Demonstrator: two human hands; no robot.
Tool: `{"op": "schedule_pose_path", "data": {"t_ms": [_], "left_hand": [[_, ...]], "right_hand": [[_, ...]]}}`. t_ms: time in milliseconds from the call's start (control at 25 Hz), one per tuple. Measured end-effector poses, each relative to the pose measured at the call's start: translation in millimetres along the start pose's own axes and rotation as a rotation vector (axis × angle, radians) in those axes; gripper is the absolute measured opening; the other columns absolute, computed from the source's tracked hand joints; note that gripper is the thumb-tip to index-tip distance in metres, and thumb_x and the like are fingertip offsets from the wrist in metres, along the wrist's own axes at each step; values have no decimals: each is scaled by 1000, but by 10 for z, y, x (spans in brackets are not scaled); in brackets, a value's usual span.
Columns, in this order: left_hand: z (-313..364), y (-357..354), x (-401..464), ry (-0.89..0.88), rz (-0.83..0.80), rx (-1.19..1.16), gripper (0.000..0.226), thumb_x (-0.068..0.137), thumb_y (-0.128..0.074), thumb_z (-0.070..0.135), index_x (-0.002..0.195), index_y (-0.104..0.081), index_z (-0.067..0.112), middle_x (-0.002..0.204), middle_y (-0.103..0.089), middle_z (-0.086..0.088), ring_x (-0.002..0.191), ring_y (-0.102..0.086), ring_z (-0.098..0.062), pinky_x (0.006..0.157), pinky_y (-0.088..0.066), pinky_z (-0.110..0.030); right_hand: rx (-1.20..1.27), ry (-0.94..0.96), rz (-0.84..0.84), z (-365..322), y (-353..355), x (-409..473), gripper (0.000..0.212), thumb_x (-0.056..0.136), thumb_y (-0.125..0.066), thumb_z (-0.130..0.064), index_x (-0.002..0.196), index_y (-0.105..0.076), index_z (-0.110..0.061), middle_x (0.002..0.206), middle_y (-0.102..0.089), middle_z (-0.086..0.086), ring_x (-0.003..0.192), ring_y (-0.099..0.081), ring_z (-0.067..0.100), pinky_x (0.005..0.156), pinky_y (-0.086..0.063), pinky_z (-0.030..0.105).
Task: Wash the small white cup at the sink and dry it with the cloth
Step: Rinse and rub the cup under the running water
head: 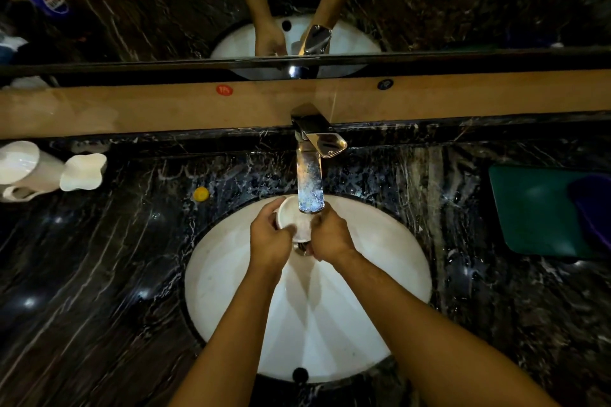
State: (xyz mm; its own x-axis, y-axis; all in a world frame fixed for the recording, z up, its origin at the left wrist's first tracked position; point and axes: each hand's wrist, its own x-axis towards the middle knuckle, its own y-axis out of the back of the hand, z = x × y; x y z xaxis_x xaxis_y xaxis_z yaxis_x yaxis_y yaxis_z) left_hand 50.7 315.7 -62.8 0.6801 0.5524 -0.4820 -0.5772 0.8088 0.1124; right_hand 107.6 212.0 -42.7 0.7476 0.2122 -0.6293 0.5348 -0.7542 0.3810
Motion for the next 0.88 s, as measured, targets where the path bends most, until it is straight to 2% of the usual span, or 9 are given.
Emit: {"op": "schedule_pose_path", "data": {"t_ms": [80, 200, 360, 440, 520, 600, 680, 760, 880], "left_hand": [[-15, -13, 6, 16, 93, -21, 41, 87, -63, -10, 111, -68, 23, 102, -72, 11, 96, -69, -11, 71, -57, -24], [-42, -66, -30, 23, 158, -84, 16, 100, -59, 16, 96, -70, 28, 92, -76, 4, 78, -72, -13, 56, -53, -20], [-24, -241, -69, 167, 26, -167, 31, 104, -46, 44, 100, -70, 24, 73, -67, -9, 51, -58, -16, 41, -43, -27], [-21, -287, -87, 242, -43, -226, 32, 106, -42, 41, 105, -67, 22, 83, -72, -13, 62, -67, -20, 49, -50, -31], [-37, -261, -118, 276, -84, -253, 28, 108, -39, 28, 117, -64, 18, 103, -75, -13, 88, -74, -27, 61, -59, -38], [-57, -193, -146, 241, -128, -210, 32, 105, -37, 10, 128, -60, 13, 115, -72, -17, 102, -71, -36, 71, -62, -47], [-60, -119, -166, 202, -135, -142, 43, 96, -38, -5, 132, -56, 8, 122, -67, -22, 107, -66, -44, 79, -61, -58], [-39, -57, -182, 162, -93, -133, 43, 92, -39, -9, 127, -58, 8, 120, -66, -21, 104, -67, -42, 73, -63, -56], [15, -25, -178, 112, -13, -151, 43, 95, -39, -4, 112, -64, 27, 112, -68, -6, 98, -67, -29, 63, -64, -45]], "right_hand": [[176, -29, -68, 9, -26, -38, 34, 97, -34, -4, 128, -45, -14, 97, -69, 26, 45, -60, 23, 37, -45, 27], [332, -18, -93, 13, -22, -102, 33, 96, -41, -1, 126, -39, -16, 96, -68, 20, 48, -67, 25, 44, -55, 33], [215, 100, -15, -2, -28, -183, 36, 90, -54, -11, 116, -36, -27, 93, -64, 2, 61, -71, 26, 49, -60, 37], [95, 128, 67, 12, -12, -178, 34, 90, -52, -17, 117, -36, -29, 92, -65, 0, 67, -70, 26, 53, -59, 39], [-25, 118, 129, 44, 30, -138, 30, 94, -48, -19, 123, -40, -23, 98, -67, 5, 78, -68, 27, 61, -56, 39], [-80, 94, 158, 75, 72, -80, 23, 100, -47, -27, 120, -49, -15, 107, -70, 12, 86, -64, 28, 69, -52, 36], [-139, 71, 171, 90, 91, -21, 28, 101, -49, -36, 111, -59, -12, 107, -72, 13, 87, -65, 29, 68, -46, 32], [-232, 62, 181, 95, 79, 28, 36, 101, -49, -42, 103, -66, -10, 102, -74, 13, 83, -65, 29, 65, -45, 31], [-240, 46, 133, 110, 32, 50, 45, 102, -46, -47, 103, -69, -9, 101, -74, 13, 77, -66, 26, 57, -44, 26]]}}
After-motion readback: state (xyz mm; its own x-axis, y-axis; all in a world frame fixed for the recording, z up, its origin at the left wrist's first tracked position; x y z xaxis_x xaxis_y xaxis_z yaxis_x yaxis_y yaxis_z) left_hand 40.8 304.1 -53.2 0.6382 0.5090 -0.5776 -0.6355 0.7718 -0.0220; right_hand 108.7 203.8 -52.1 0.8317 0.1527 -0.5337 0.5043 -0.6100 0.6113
